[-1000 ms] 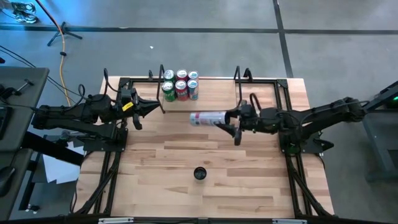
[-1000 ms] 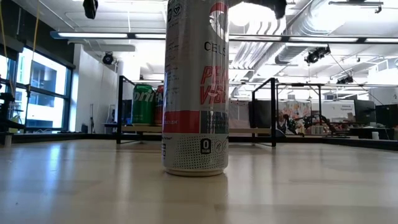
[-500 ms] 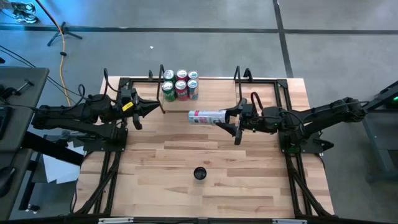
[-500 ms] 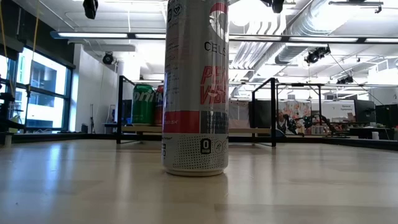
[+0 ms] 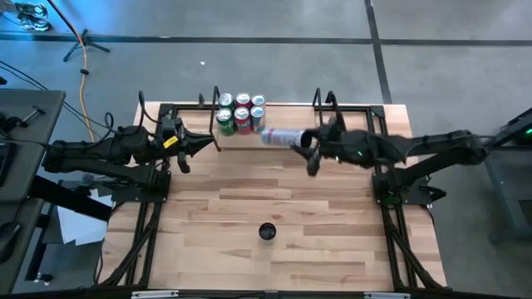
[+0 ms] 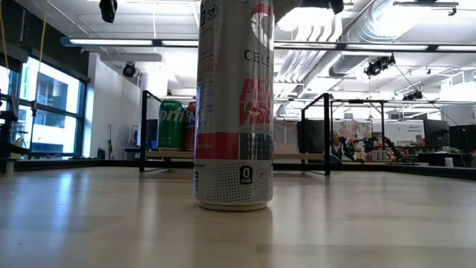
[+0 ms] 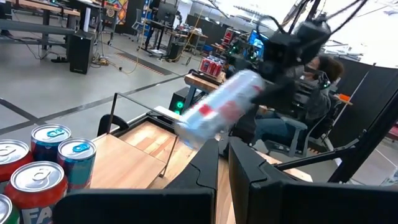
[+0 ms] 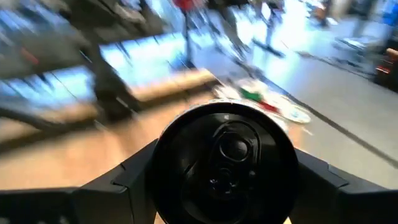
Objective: Place canned beverage on shelf
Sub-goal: Put the top white pink soda can on the shelf
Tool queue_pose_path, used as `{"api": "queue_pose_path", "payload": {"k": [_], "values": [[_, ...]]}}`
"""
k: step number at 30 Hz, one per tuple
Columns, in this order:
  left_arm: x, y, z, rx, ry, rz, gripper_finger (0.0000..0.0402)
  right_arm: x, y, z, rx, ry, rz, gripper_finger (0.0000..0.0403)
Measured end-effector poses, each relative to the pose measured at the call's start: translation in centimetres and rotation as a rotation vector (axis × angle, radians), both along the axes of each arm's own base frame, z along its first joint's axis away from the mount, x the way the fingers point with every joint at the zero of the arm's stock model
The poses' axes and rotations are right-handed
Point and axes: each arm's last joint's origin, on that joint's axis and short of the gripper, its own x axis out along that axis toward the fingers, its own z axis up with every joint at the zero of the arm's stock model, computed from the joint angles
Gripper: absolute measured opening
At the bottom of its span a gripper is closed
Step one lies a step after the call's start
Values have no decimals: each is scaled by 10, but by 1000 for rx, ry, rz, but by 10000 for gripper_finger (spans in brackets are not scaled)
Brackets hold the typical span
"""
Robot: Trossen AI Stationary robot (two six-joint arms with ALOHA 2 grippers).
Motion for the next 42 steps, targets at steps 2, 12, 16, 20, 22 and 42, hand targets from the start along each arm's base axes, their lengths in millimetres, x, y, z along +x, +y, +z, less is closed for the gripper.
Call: {"api": "queue_pose_path", "payload": {"k": [2, 12, 16, 20, 22, 42], "values": [[0, 0, 0, 0, 1, 1, 0, 5, -13, 13, -36, 123, -40, 248], [0, 0, 0, 0, 2, 0, 0, 52, -96, 23, 18, 683, -10, 248], [0, 0, 0, -1, 2, 0, 0, 81, -123, 6, 36, 771, 80, 248], [0, 0, 0, -1, 2, -11, 0, 104, -144, -14, 56, 837, 140, 248], [0, -1, 0, -2, 2, -24, 0, 112, -151, -25, 72, 886, 142, 248], [0, -1, 0, -19, -2, -26, 0, 123, -167, -59, 226, 959, 145, 248]]}}
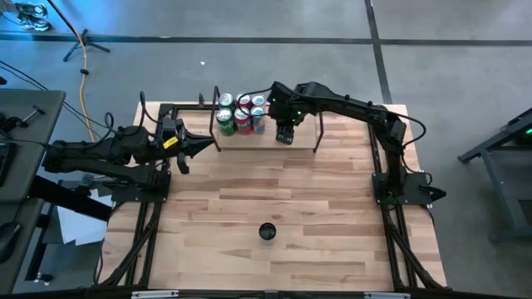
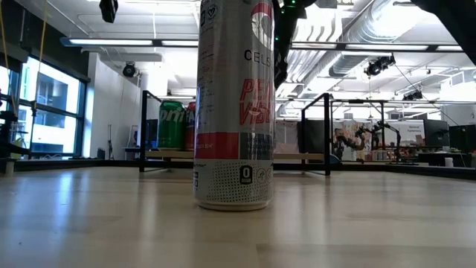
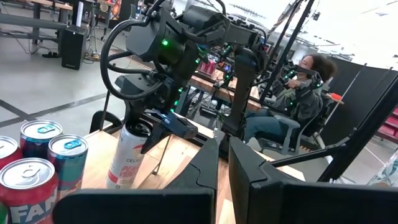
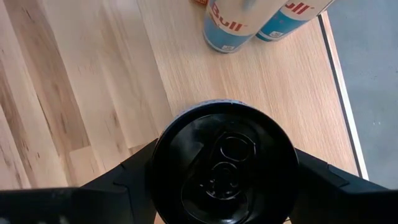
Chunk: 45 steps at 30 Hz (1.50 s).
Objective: Place canned beverage on shelf
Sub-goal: Put the top white pink soda can on the shelf
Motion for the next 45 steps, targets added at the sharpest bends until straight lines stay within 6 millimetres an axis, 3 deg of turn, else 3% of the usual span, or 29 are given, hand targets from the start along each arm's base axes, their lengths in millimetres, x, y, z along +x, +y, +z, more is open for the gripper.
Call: {"api": "queue_pose_path", "payload": {"k": [17, 36, 40, 45], "values": [[0, 0, 0, 0, 0, 0, 0, 0, 0, -1, -3, 0, 7, 252], [0, -1, 0, -6, -2, -33, 0, 2, -2, -1, -43, 5, -7, 373], [0, -1, 0, -6, -2, -36, 0, 1, -2, 9, -62, -15, 16, 396], [0, -1, 0, -6, -2, -36, 0, -8, -6, 30, -80, -9, 50, 395]]}}
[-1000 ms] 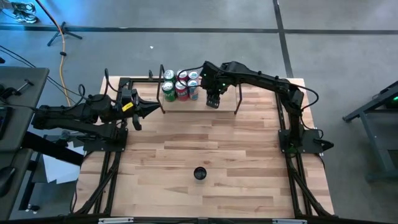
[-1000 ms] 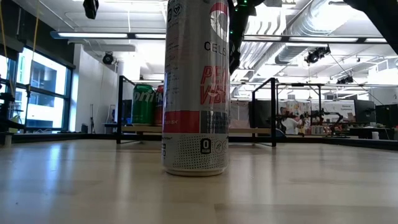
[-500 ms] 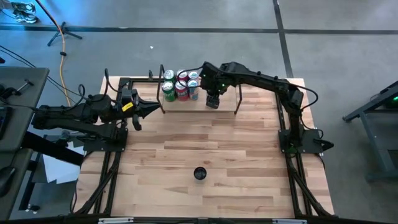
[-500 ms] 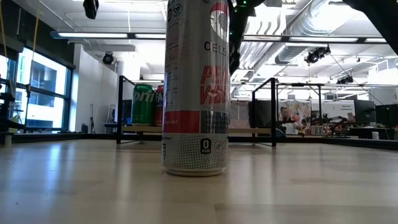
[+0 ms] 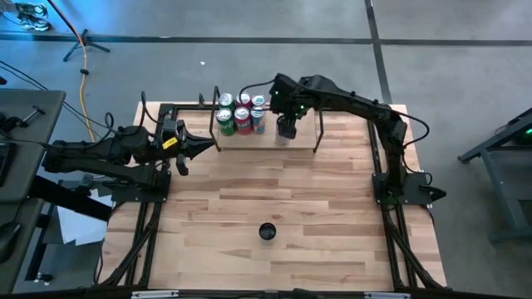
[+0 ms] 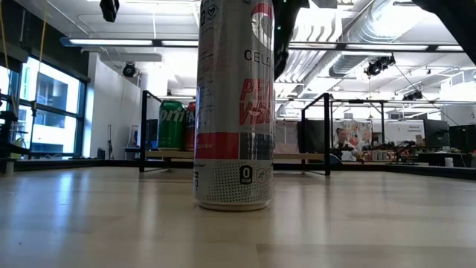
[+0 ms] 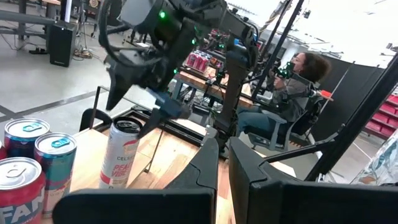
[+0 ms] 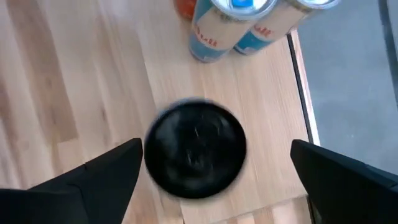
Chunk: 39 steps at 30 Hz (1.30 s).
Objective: Place canned beverage on shelf
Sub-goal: Put the top white pink soda can on the shelf
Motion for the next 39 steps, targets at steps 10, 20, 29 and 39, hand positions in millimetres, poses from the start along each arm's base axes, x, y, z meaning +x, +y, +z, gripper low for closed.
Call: {"api": "queue_pose_path", "payload": {"k": [10, 20, 29, 39], "values": [[0, 0, 0, 17, 4, 0, 0, -36, -5, 41, 181, 49, 39, 394], [0, 0, 0, 18, 5, 1, 0, -93, 21, 59, 263, -110, -5, 394], [0, 0, 0, 33, 9, 16, 0, -141, 81, 20, 332, -639, -202, 394], [0, 0, 0, 33, 9, 17, 0, -134, 119, -11, 556, -1570, -237, 394]]}}
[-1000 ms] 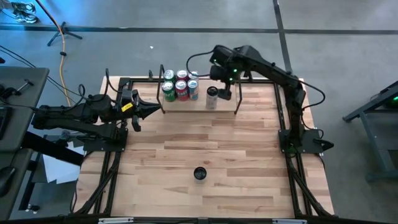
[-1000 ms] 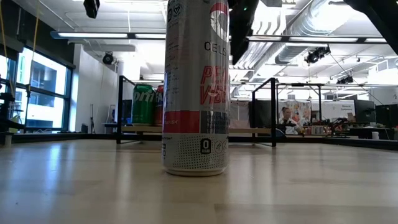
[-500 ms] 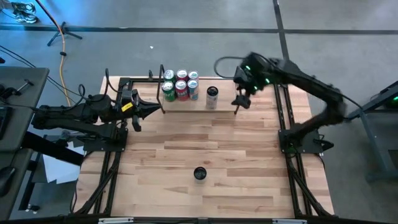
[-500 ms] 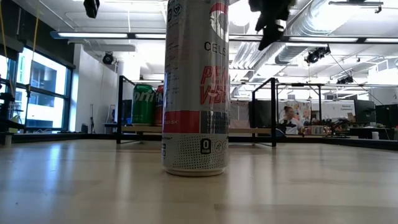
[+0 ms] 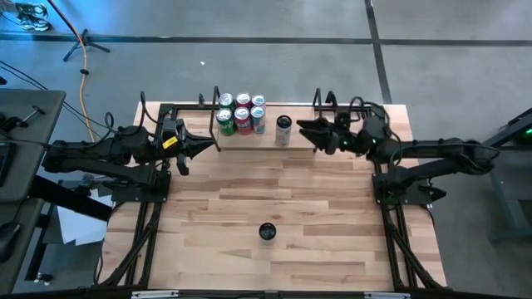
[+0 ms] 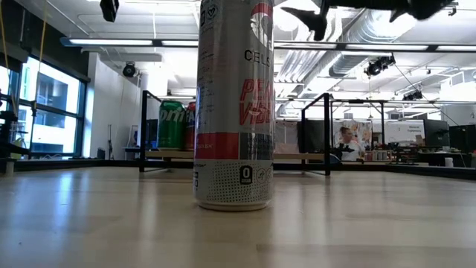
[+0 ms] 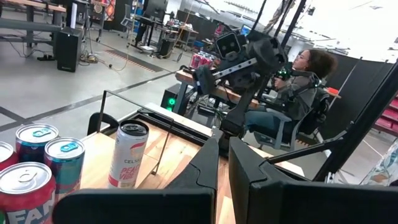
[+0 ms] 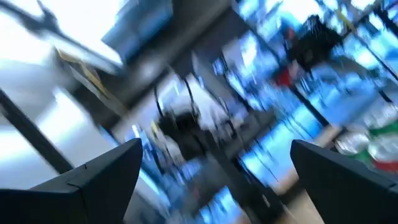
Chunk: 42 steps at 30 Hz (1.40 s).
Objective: Place canned beverage on shelf
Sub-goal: Put the top white pink soda can on the shelf
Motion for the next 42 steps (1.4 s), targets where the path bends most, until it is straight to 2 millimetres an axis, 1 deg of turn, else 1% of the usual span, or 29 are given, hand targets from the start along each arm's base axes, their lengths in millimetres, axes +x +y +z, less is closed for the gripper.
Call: {"api": "queue_pose_path", "payload": {"k": [3, 5, 8, 9, 11, 12, 14, 15, 17, 19, 21, 23, 26, 27, 28, 30, 32, 33, 38, 40, 42], "values": [[0, 0, 0, 0, 0, 0, 0, 3, 7, -6, 46, -109, -16, 394], [0, 0, 0, 2, 1, 1, 0, 7, 11, -7, 48, -110, 8, 394], [0, 0, 0, 21, 5, 1, 0, 16, 19, -1, 43, -63, 66, 394], [0, 0, 0, 24, 6, 1, 0, 20, 22, 2, 35, -31, 82, 394], [0, 0, 0, 25, 7, 1, 0, 27, 31, 10, -9, 100, 97, 389], [0, 0, 0, 25, 6, 1, 0, 29, 36, 14, -42, 190, 96, 383], [0, 0, 0, 25, 6, 1, 0, 32, 47, 17, -110, 426, 57, 363], [0, 0, 0, 25, 7, 1, 0, 33, 52, 16, -132, 539, 26, 349], [0, 0, 0, 25, 6, 1, 0, 33, 59, 8, -149, 737, -56, 314], [0, 0, 0, 26, 8, 1, 0, 34, 65, -5, -126, 853, -122, 270], [0, 0, 0, 26, 8, 1, 0, 35, 69, -22, -69, 911, -173, 217], [0, 0, 0, 26, 11, 1, 0, 37, 75, -46, 1, 954, -201, 155], [0, 0, 0, 26, 12, 1, 0, 40, 84, -81, 86, 1028, -205, 46], [0, 0, -1, 26, 13, 1, 0, 42, 87, -90, 98, 1052, -194, 24], [0, 0, -1, 26, 14, 1, 0, 45, 90, -96, 99, 1071, -177, 15], [0, 0, -1, 26, 14, 1, 0, 54, 95, -103, 75, 1114, -137, 17], [0, 0, -1, 26, 15, 1, 0, 67, 101, -99, -7, 1138, -109, 8], [0, 0, -1, 26, 15, 1, 0, 72, 103, -95, -78, 1154, -115, 4], [0, 0, -1, 26, 14, 1, 0, 93, 107, -87, -664, 1373, -219, 2], [0, 0, -1, 26, 14, 1, 0, 100, 104, -89, -838, 1454, -209, 2], [0, 0, -1, 26, 14, 1, 0, 105, 97, -99, -917, 1531, -162, 5]]}}
